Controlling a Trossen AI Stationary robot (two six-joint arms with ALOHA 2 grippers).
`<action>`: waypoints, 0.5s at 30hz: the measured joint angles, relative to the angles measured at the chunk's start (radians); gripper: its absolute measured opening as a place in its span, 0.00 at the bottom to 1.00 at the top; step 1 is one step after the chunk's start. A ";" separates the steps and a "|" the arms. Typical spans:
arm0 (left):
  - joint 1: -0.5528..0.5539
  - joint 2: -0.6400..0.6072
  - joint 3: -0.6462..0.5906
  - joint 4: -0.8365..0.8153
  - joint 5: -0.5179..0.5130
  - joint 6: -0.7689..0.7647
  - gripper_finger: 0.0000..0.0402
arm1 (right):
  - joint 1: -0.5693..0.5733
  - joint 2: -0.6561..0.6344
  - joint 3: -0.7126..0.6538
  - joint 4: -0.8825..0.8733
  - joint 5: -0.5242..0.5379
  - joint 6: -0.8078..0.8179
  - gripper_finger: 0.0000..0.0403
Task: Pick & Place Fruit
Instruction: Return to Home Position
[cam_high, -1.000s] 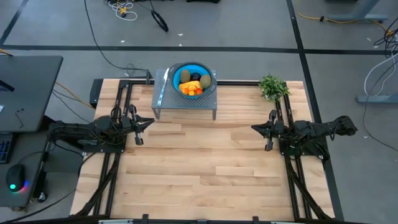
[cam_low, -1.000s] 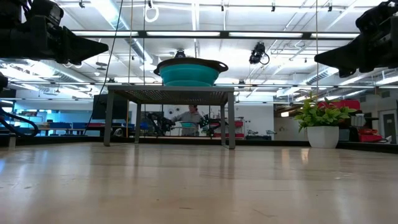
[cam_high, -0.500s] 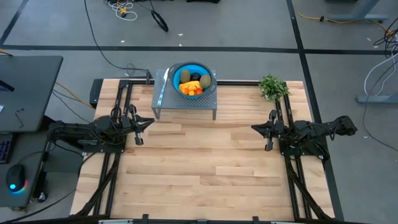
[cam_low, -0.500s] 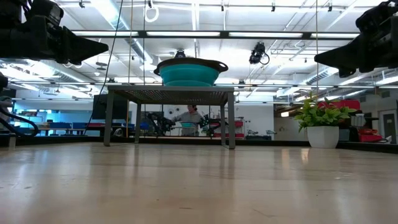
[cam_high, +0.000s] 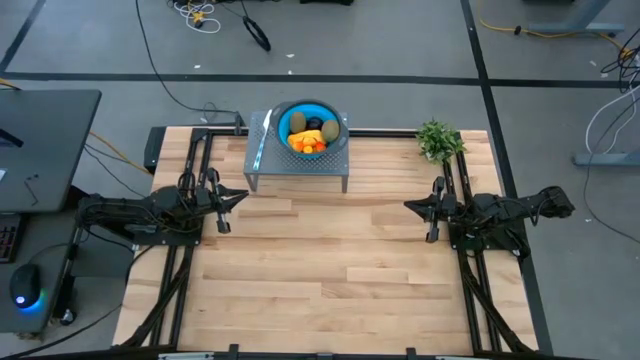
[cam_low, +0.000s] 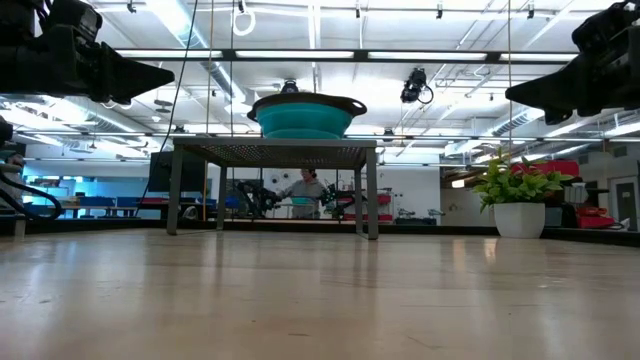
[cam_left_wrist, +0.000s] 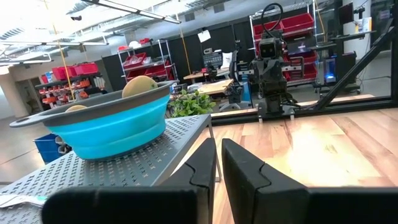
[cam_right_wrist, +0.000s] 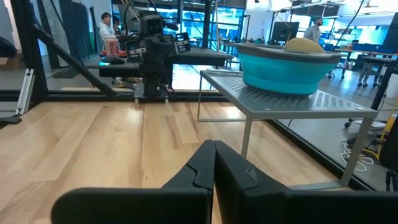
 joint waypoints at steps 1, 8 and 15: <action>0.000 0.000 0.000 0.000 0.000 0.000 0.09 | 0.000 0.000 0.000 0.000 0.000 0.000 0.02; 0.000 0.000 0.000 0.000 0.000 -0.002 0.08 | 0.000 0.000 0.000 0.000 0.000 0.000 0.02; 0.000 0.000 0.000 0.000 0.000 -0.003 0.08 | 0.000 0.000 0.000 0.000 0.000 0.000 0.02</action>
